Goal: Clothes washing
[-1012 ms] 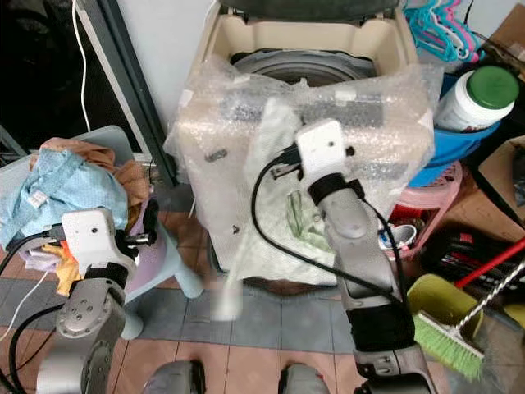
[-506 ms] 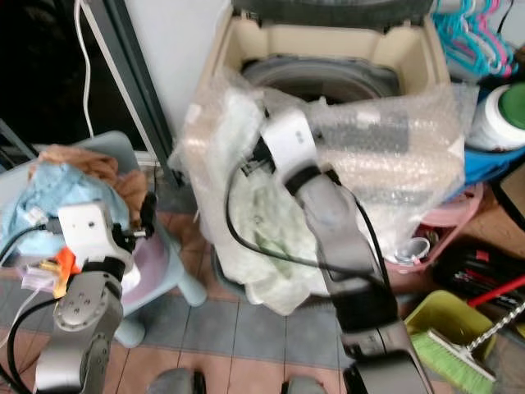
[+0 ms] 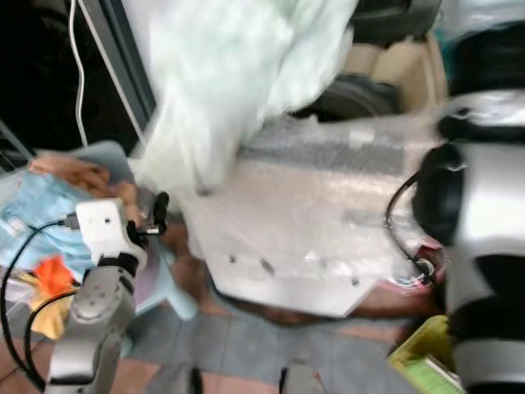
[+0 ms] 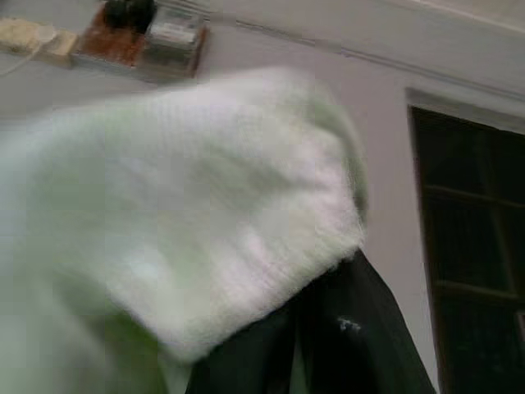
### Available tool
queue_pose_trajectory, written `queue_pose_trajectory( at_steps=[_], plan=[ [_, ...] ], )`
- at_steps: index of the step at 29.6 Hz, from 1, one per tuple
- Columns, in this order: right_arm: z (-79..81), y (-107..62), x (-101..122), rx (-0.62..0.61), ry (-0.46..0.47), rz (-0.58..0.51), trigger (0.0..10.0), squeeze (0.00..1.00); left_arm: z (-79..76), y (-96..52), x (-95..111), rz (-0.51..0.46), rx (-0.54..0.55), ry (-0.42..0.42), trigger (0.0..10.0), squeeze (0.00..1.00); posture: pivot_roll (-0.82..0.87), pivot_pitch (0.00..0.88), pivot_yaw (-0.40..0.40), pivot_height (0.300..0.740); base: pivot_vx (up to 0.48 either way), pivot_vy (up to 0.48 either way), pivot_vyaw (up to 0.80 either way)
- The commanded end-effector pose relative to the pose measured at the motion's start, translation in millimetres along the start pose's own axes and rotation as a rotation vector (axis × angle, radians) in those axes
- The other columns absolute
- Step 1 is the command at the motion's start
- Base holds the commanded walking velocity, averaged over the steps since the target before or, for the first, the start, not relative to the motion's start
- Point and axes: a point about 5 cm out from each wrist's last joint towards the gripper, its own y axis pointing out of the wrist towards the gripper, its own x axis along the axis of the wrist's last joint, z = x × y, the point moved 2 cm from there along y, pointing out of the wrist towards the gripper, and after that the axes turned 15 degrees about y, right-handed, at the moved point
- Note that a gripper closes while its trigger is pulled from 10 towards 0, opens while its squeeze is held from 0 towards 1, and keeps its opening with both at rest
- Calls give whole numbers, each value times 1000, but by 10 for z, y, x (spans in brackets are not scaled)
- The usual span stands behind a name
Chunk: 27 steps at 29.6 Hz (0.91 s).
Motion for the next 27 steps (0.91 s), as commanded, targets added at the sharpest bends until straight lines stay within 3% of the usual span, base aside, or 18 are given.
queue_pose_trajectory(
  at_steps=[1, 2, 4, 6, 9, 11, 12, 13, 17, 21, 22, 23, 26, 27],
  plan=[
    [259, -97, -246, 92, 31, 92, 10000, 0, -30, -23, 7, 0, 13, -19, 10000, 0, -30, 55, 12, 740, 0, 0, 0],
    [345, -301, -537, 148, 31, 204, 10000, 0, -47, -22, 16, -2, 7, -20, 10000, 0, -28, 60, 11, 740, 0, 0, 0],
    [480, -795, -1051, 197, 125, 437, 10000, 0, -49, -21, 27, -3, 6, -22, 10000, 0, -25, 68, 13, 740, 0, 0, 0],
    [573, -1166, -1326, 221, 199, 576, 10000, 0, -43, -24, 34, -3, 7, -24, 10000, 0, -23, 76, 14, 740, 0, 0, 0],
    [723, -1616, -1536, 273, 265, 692, 10000, 0, -25, -40, 9, 7, 11, -24, 10000, 0, -23, 79, 15, 740, 0, 0, 0],
    [810, -1809, -1608, 287, 322, 742, 10000, 0, -14, -53, -2, 13, 12, -23, 10000, 0, -26, 92, 21, 740, 0, 0, 0],
    [810, -1809, -1608, 287, 322, 742, 10000, 0, -14, -53, -2, 13, 12, -23, 10000, 0, -26, 92, 21, 740, 0, 0, 0],
    [886, -1988, -1625, 284, 390, 770, 10000, 1000, -15, -57, -3, 14, 8, -18, 10000, 0, -27, 96, 23, 740, 0, 0, 0],
    [951, -2120, -1575, 301, 407, 769, 10000, 1000, -10, -58, -2, 14, 6, -13, 10000, 0, -27, 97, 23, 740, 0, 0, 0],
    [1026, -2459, -1529, 341, 366, 845, 10000, 1000, 12, -66, -10, 22, 14, -5, 10000, 0, -20, 99, 22, 740, 0, 0, 0],
    [1026, -2459, -1529, 341, 366, 845, 10000, 1000, 12, -66, -10, 22, 14, -5, 10000, 0, -20, 99, 22, 740, 0, 0, 0],
    [1012, -2632, -1566, 320, 337, 911, 10000, 1000, 18, -69, -21, 33, 19, 3, 10000, 0, -19, 100, 21, 740, 0, 0, 0],
    [902, -2868, -1580, 229, 271, 977, 10000, 1000, 34, -78, -38, 48, 30, 9, 10000, 0, -13, 104, 21, 740, 0, 0, 0],
    [902, -2868, -1580, 229, 271, 977, 10000, 1000, 34, -78, -38, 48, 30, 9, 10000, 0, -13, 104, 21, 740, 0, 0, 0]
  ],
)
